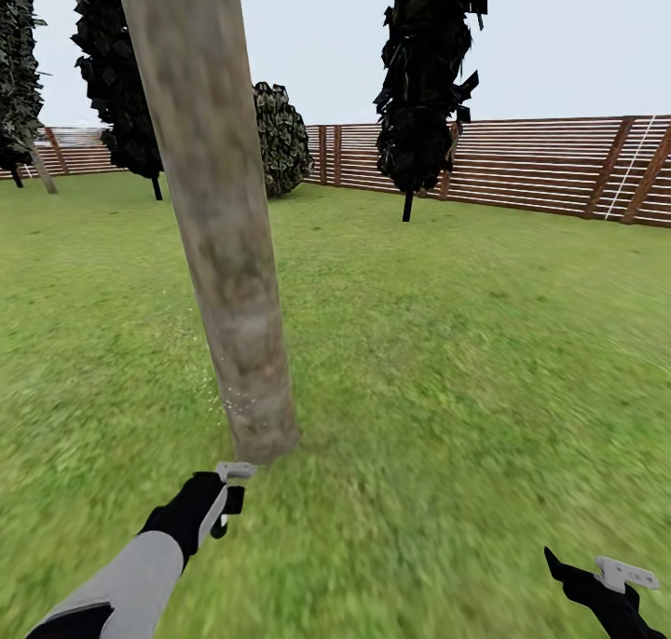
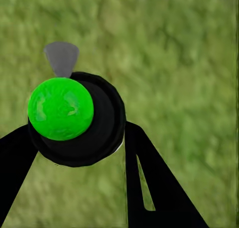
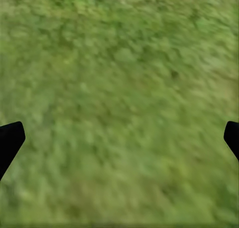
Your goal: In the garden, pick up the pesticide atomizer on the floor and spray pesticide onto both trees until each tree trunk is fully covered.
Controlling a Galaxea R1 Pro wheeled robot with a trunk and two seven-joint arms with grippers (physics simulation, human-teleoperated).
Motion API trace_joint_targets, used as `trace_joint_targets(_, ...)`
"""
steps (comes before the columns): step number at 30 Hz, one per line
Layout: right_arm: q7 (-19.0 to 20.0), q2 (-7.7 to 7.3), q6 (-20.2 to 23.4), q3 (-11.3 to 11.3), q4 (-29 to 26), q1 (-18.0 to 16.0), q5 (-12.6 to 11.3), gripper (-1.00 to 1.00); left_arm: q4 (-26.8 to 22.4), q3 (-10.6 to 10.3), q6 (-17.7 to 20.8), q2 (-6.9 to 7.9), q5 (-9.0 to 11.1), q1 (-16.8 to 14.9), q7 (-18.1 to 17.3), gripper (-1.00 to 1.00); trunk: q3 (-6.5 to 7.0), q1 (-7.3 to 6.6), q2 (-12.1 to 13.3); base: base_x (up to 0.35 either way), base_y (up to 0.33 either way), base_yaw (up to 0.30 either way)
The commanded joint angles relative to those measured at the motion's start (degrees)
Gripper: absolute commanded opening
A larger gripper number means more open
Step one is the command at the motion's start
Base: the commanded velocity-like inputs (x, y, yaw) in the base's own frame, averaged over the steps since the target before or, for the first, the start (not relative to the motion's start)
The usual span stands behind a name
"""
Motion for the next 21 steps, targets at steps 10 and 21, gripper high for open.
trace_joint_targets(10, -0.03, 0.0, -0.01, 0.0, 0.0, 0.0, 0.0, 1.0, -7.53, -0.58, 0.81, -6.3, -0.13, -0.49, -0.56, -1.0, 0.0, 0.0, 0.0, 0.0, 0.0, 0.0)
trace_joint_targets(21, -0.09, 0.0, -0.07, 0.0, 0.0, 0.0, 0.0, 1.0, -13.33, -0.12, 4.08, 1.61, 0.71, -0.33, -0.77, -1.0, 0.0, 0.0, 0.0, 0.0, 0.0, 0.0)
